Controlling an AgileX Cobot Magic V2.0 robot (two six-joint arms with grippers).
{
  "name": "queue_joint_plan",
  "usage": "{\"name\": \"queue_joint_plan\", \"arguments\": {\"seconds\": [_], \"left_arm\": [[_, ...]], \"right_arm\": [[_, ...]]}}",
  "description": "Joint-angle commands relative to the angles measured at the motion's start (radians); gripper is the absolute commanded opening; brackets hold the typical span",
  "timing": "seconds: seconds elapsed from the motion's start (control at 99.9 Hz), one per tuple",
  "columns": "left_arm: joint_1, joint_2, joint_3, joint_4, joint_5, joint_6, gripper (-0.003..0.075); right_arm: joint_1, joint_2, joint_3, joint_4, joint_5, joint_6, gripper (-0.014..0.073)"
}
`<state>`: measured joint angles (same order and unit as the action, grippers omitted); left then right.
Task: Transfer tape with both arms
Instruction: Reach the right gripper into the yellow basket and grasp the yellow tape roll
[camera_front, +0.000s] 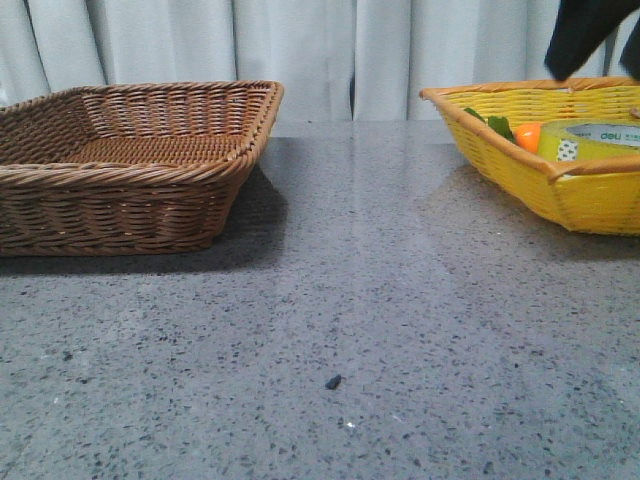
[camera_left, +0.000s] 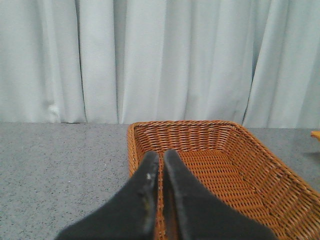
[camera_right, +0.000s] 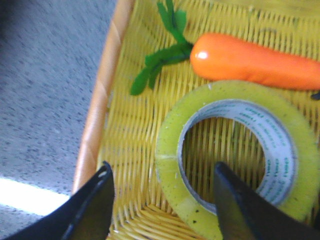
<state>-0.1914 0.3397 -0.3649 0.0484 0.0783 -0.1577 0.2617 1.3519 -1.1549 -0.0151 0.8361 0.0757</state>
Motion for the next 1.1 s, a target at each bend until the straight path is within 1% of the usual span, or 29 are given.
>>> {"name": "queue_joint_plan", "arguments": {"seconds": [0.0,0.28,0.37,0.48,0.57,0.58,0.59,0.6,0.63,0.7,0.92,1.091], "left_arm": [[-0.002,0.016,-0.035,-0.001,-0.084,-0.007,-0.0021],[-0.002,0.016,-0.035,-0.001,-0.092,-0.007,-0.0021],[-0.002,0.016,-0.035,-0.001,-0.092,-0.007,-0.0021],[-0.002,0.016,-0.035,-0.001,-0.092,-0.007,-0.0021],[-0.002,0.016,-0.035,-0.001,-0.092,-0.007,-0.0021],[-0.002,0.016,-0.035,-0.001,-0.093,-0.007,-0.0021],[-0.002,0.016,-0.035,-0.001,-0.093,-0.007,-0.0021],[-0.002,0.016,-0.035,-0.001,-0.093,-0.007,-0.0021],[-0.002,0.016,-0.035,-0.001,-0.093,-0.007,-0.0021],[-0.002,0.016,-0.035,-0.001,-0.093,-0.007,-0.0021],[-0.002,0.016,-0.035,-0.001,-0.105,-0.007,-0.0021],[-0.002,0.016,-0.035,-0.001,-0.105,-0.007,-0.0021]], "right_arm": [[0.001,0.032,-0.056,-0.016,-0.002,-0.016,0.0370],[0.001,0.141,-0.073,-0.073,0.011,-0.016,0.0369],[0.001,0.160,-0.073,-0.093,0.001,-0.016,0.0334],[0.001,0.162,-0.073,-0.093,-0.003,-0.016,0.0206],[0.001,0.162,-0.073,-0.093,-0.003,-0.016,0.0064],[0.001,0.162,-0.073,-0.093,-0.003,-0.016,0.0064],[0.001,0.162,-0.073,-0.096,-0.003,-0.016,0.0036],[0.001,0.162,-0.073,-0.097,-0.003,-0.016,0.0036],[0.001,0.162,-0.073,-0.101,-0.003,-0.016,-0.0006],[0.001,0.162,-0.073,-0.103,-0.003,-0.016,-0.0073],[0.001,0.160,-0.103,-0.103,0.013,-0.016,-0.0074],[0.005,0.158,-0.224,-0.103,0.125,-0.016,-0.0074]]}}
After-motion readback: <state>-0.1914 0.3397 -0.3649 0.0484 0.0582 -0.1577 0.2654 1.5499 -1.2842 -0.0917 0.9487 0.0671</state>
